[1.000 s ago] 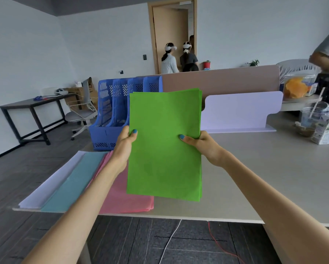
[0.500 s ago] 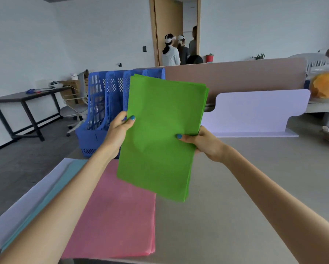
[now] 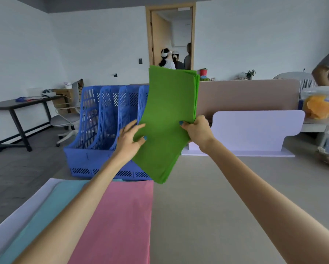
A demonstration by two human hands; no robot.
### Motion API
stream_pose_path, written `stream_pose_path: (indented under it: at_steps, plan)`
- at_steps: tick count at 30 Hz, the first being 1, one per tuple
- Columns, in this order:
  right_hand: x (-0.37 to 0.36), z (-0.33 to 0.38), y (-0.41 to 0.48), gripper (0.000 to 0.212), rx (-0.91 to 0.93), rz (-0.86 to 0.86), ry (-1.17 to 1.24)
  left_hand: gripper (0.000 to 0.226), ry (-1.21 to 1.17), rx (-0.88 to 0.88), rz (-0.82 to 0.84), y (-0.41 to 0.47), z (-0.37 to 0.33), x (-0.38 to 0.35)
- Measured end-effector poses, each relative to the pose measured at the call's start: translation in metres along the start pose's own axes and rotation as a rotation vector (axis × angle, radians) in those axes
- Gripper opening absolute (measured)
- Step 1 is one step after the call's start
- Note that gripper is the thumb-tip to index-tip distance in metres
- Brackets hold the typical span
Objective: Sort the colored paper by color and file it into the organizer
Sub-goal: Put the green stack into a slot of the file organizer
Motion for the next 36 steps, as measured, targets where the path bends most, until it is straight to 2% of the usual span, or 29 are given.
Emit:
stream_pose_path:
  at_steps: [4, 8, 11, 15, 19, 25, 29, 32, 36]
  plan:
    - [-0.001, 0.017, 0.011, 0.024, 0.036, -0.11, -0.1, 0.042, -0.111, -0.053, 0.142, 0.006, -0.008, -0.004]
    - [-0.007, 0.02, 0.016, 0.039, 0.031, -0.173, -0.187, 0.049, -0.263, -0.043, 0.326, 0.002, -0.016, -0.007]
    - [-0.017, 0.019, 0.013, 0.038, 0.063, -0.183, -0.22, 0.064, -0.277, -0.039, 0.371, -0.001, -0.015, -0.01]
    - [-0.03, 0.025, 0.009, 0.033, 0.112, -0.209, -0.328, 0.071, -0.3, -0.034, 0.373, 0.001, -0.01, -0.012]
    - [-0.031, 0.038, 0.014, 0.032, 0.153, -0.254, -0.386, 0.087, -0.222, -0.027, 0.427, 0.007, -0.013, -0.015]
    - [-0.023, 0.021, 0.01, 0.031, 0.116, -0.32, -0.349, 0.075, -0.123, -0.167, 0.364, 0.005, -0.02, -0.03]
    - [-0.015, 0.018, 0.001, 0.026, 0.124, -0.376, -0.322, 0.063, -0.151, -0.217, 0.354, 0.002, -0.029, -0.032]
    - [-0.014, 0.019, -0.004, 0.025, 0.145, -0.357, -0.314, 0.06, -0.123, -0.219, 0.313, -0.001, -0.031, -0.029]
    - [-0.026, 0.023, -0.004, 0.011, 0.166, -0.305, -0.273, 0.053, -0.001, -0.239, 0.244, -0.007, -0.022, -0.016]
Point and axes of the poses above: each hand's wrist, its own y-axis towards the middle knuckle, its own x-axis out of the back of the hand, z = x × y, the point moved 1 cm from there along y, towards the middle knuckle
